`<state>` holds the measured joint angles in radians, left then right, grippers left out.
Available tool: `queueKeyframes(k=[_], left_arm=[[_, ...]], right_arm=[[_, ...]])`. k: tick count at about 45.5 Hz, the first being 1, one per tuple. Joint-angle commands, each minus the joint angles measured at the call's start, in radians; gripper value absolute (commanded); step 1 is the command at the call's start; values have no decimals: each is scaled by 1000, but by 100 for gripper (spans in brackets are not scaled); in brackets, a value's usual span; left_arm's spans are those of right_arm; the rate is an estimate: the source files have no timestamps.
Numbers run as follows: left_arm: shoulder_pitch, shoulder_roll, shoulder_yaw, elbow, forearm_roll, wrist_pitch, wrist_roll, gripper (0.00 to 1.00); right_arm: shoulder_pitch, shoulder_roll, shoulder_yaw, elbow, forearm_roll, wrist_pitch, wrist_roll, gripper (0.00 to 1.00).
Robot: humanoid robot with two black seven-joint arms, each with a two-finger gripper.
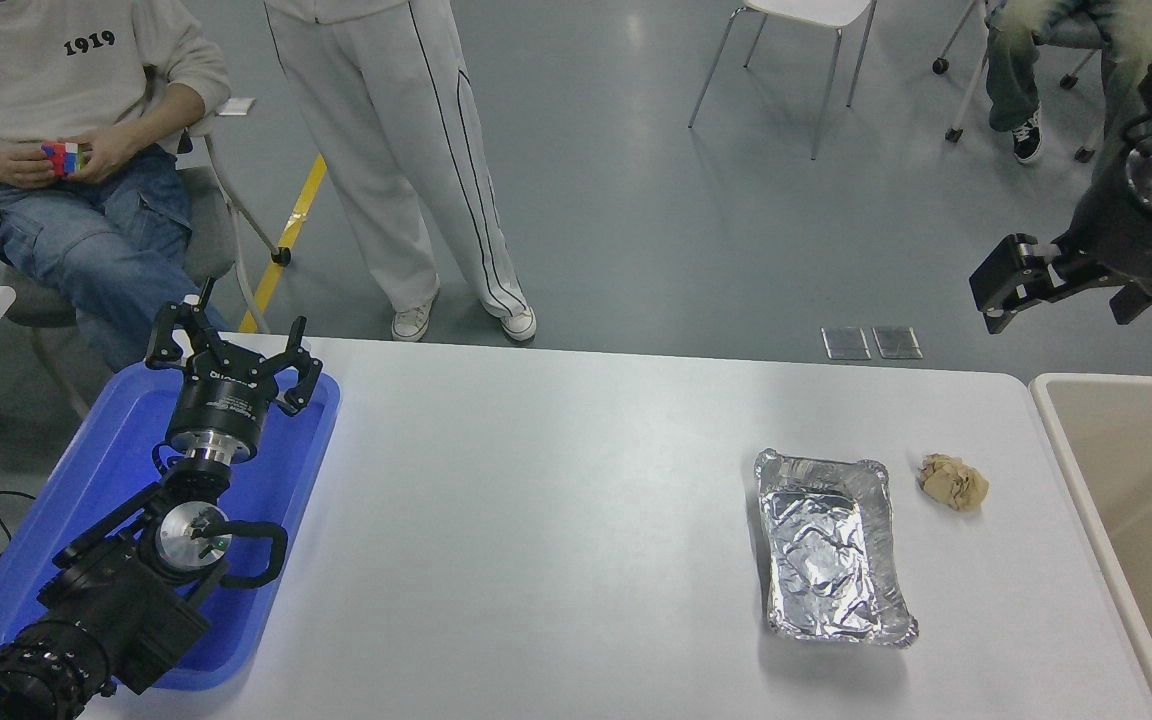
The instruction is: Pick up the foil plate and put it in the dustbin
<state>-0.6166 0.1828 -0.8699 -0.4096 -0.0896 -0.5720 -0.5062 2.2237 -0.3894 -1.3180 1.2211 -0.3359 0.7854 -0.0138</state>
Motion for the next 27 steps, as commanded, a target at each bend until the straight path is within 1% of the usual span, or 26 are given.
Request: queueKeyframes(k=[1, 27], left_arm=[[0, 0, 0, 0, -1, 0, 2, 100], [0, 0, -1, 0, -1, 0, 0, 100]], right_arm=[[2, 1, 2, 0, 0, 0, 0, 100], [14, 1, 2, 1, 0, 0, 0, 100]])
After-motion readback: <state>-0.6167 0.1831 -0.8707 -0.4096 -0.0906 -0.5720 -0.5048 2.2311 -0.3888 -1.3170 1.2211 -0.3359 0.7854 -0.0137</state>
